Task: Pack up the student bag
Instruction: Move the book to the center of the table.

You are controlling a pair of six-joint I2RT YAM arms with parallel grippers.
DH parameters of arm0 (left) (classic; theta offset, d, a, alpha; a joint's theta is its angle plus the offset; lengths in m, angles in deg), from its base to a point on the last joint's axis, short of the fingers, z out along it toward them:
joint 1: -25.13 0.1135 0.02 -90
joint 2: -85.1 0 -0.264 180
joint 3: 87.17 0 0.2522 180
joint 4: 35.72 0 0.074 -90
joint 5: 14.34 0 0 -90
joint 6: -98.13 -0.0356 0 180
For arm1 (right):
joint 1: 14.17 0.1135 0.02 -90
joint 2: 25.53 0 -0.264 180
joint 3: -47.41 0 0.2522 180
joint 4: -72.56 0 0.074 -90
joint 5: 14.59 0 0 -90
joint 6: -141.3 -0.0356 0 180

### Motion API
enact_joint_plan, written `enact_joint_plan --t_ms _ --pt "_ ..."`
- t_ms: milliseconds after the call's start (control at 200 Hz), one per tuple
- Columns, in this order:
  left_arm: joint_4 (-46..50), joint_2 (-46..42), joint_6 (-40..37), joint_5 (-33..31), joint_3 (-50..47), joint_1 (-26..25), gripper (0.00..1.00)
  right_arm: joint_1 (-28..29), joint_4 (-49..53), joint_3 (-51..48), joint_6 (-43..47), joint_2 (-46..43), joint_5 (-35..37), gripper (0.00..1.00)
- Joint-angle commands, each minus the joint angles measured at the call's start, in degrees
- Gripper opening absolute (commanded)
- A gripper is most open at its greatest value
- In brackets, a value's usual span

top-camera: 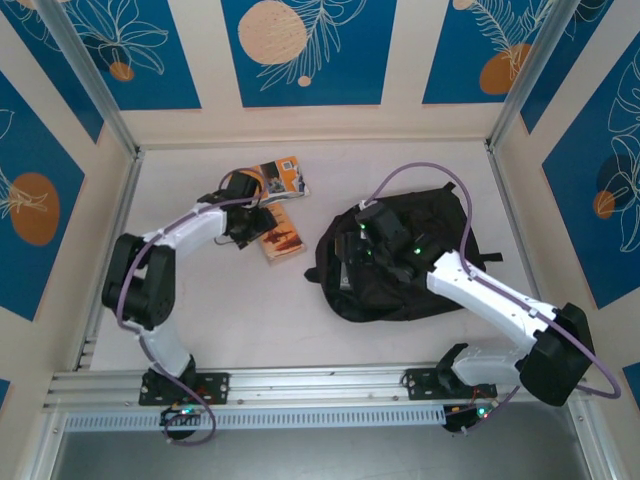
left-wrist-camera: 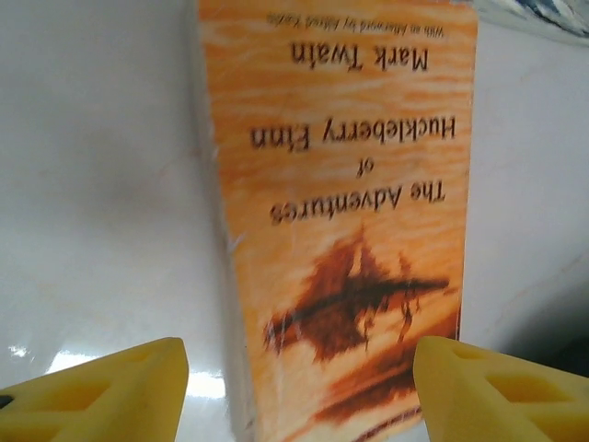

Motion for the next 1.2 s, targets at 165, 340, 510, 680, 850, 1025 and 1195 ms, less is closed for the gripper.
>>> enact_joint_plan --t_ms 165,340,510,680,850,1025,1195 --pt "5.12 9.74 -4.62 -0.35 7.86 1.0 0.49 -0.01 -2.68 7.62 4.01 5.78 -5.38 0.55" --pt "5.83 11.36 -6.18 -1.59 8.82 0.97 0.33 -0.34 -3.32 9.32 4.37 9.56 -7.73 0.54" --pt "5.61 11.21 -6.76 -0.44 9.22 1.02 0.12 -0.38 -3.58 8.68 3.62 11.54 -8.4 0.54" --pt "5.92 10.67 -6.85 0.62 9.88 0.98 0.04 -0.38 -3.93 7.77 3.24 12.4 -8.77 0.53" --pt "5.13 9.35 -6.5 1.14 9.96 1.02 0.0 -0.54 -4.81 7.13 2.65 13.21 -9.3 0.52" --pt "5.13 8.58 -6.98 1.89 9.65 0.98 0.0 -0.9 -4.68 7.75 2.17 14.18 -10.16 0.52" --pt "4.73 4.91 -7.37 2.07 4.8 1.02 0.0 -0.9 -4.25 8.62 2.43 13.92 -10.97 0.52"
